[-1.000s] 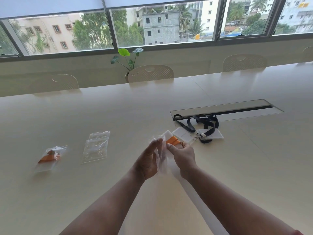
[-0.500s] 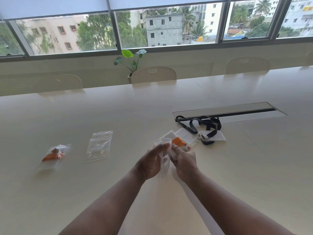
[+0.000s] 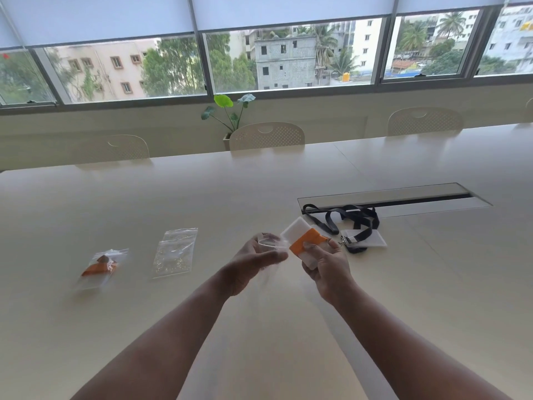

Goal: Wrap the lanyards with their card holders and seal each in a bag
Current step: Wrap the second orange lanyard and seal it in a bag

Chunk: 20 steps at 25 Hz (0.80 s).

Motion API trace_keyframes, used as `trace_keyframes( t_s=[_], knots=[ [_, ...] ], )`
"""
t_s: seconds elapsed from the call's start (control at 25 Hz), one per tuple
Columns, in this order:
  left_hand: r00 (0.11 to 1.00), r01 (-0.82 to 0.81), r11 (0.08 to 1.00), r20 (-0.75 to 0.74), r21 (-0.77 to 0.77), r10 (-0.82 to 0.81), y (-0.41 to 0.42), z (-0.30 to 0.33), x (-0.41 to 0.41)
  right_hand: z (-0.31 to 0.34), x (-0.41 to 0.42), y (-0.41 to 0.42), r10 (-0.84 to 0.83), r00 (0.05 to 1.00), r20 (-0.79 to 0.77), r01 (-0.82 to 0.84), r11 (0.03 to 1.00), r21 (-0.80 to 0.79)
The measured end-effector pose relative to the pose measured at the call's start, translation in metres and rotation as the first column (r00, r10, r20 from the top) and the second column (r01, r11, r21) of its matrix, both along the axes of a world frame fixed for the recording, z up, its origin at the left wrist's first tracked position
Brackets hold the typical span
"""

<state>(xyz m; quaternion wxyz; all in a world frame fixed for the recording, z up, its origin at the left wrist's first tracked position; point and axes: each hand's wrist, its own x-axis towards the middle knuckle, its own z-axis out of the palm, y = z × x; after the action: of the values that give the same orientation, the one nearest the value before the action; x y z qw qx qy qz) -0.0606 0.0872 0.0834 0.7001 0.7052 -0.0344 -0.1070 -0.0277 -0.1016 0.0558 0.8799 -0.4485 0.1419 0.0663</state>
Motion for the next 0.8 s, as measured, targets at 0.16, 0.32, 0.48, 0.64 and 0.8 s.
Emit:
trace_keyframes(
  t_s=[0.16,0.32,0.48,0.64,0.8],
  knots=[
    [0.995,-0.026,0.942,0.101,0.334,-0.008,0.009,0.006,-0.003,0.013,0.001,-0.009,0.062,0.997,0.052,-0.060,0.997,-0.041],
    [0.973,-0.123,0.699,0.224,0.704,-0.055,0.015,0.008,-0.007,0.027,0.002,-0.019,0.188,0.978,0.088,-0.170,0.969,-0.179],
    [0.957,-0.138,0.542,0.253,0.829,-0.143,0.019,0.010,-0.013,0.038,-0.002,-0.027,0.356,0.932,0.067,-0.311,0.880,-0.358],
    [0.941,-0.140,0.458,0.262,0.878,-0.215,0.016,0.009,-0.017,0.043,-0.009,-0.030,0.502,0.865,0.013,-0.430,0.752,-0.500],
    [0.921,-0.124,0.389,0.251,0.913,-0.297,0.011,0.009,-0.021,0.048,-0.014,-0.030,0.562,0.826,-0.035,-0.472,0.656,-0.589]
  ],
)
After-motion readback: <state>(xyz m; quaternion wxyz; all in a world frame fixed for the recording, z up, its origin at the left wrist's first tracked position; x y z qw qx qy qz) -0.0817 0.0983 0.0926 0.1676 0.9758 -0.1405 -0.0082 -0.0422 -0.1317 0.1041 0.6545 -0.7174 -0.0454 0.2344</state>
